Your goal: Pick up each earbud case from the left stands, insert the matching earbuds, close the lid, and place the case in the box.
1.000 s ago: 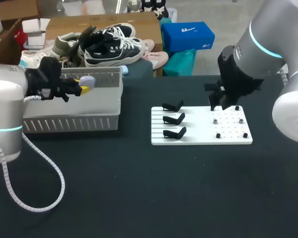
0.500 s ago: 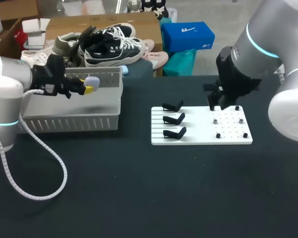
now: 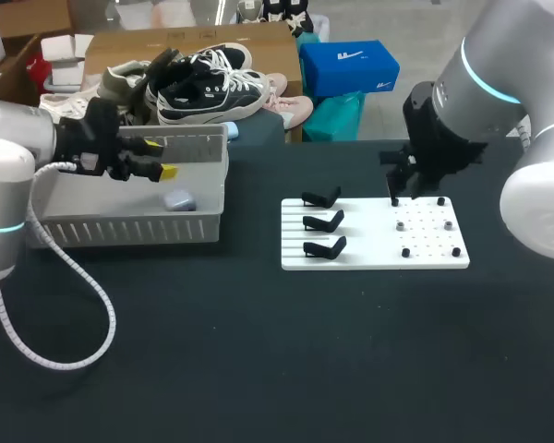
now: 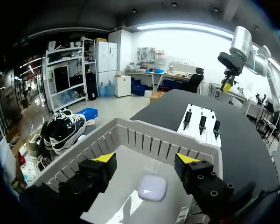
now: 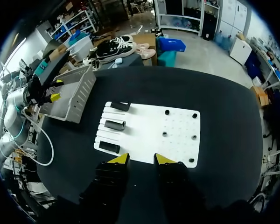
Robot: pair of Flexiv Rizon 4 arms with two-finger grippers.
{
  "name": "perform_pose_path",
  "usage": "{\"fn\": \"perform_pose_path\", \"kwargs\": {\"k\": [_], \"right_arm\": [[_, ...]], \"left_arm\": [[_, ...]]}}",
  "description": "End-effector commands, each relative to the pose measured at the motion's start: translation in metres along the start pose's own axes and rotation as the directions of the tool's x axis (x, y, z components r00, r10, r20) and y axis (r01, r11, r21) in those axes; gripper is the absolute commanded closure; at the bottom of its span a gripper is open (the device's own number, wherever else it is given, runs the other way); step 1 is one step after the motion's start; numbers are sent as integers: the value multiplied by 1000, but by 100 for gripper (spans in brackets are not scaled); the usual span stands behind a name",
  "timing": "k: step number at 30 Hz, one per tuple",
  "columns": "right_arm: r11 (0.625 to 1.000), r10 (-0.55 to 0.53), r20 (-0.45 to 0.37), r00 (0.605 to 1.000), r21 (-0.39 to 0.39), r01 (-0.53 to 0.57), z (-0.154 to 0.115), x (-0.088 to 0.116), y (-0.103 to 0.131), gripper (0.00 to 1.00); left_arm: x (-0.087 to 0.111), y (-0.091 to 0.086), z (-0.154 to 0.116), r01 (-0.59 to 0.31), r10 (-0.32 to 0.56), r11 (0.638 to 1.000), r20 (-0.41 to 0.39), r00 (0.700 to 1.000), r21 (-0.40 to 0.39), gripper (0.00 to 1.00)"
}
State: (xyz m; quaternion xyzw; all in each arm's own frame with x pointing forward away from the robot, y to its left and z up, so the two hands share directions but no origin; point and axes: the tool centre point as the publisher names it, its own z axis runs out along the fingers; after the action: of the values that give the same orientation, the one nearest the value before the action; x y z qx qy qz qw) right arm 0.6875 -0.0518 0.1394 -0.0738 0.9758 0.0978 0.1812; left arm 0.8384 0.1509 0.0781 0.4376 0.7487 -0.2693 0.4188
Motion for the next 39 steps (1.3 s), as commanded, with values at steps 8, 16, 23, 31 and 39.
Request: {"fn": "perform_pose_path", "kwargs": {"k": [8,16,23,31,39], "right_arm": [[999,39,124,991,-26,-36,-34,8,-38,67],[995,100,199,975,-47,-92,-61,16,-87,67],[985,169,255,952,-90,-151,-80,32,-127,65],[972,227,282,932,-131,-197,-93,54,-151,55],[972,227,282,932,-131,-197,-93,54,-151,0]], "left_arm": [[-55,-52,-31,-110,111,994,71,991,-29,0],[-85,-90,-37,-168,167,986,88,982,7,0],[-102,-123,-39,-198,195,980,96,976,18,0],[-108,-153,-47,-197,190,979,125,974,45,0],[-108,-153,-47,-197,190,979,125,974,45,0]]}}
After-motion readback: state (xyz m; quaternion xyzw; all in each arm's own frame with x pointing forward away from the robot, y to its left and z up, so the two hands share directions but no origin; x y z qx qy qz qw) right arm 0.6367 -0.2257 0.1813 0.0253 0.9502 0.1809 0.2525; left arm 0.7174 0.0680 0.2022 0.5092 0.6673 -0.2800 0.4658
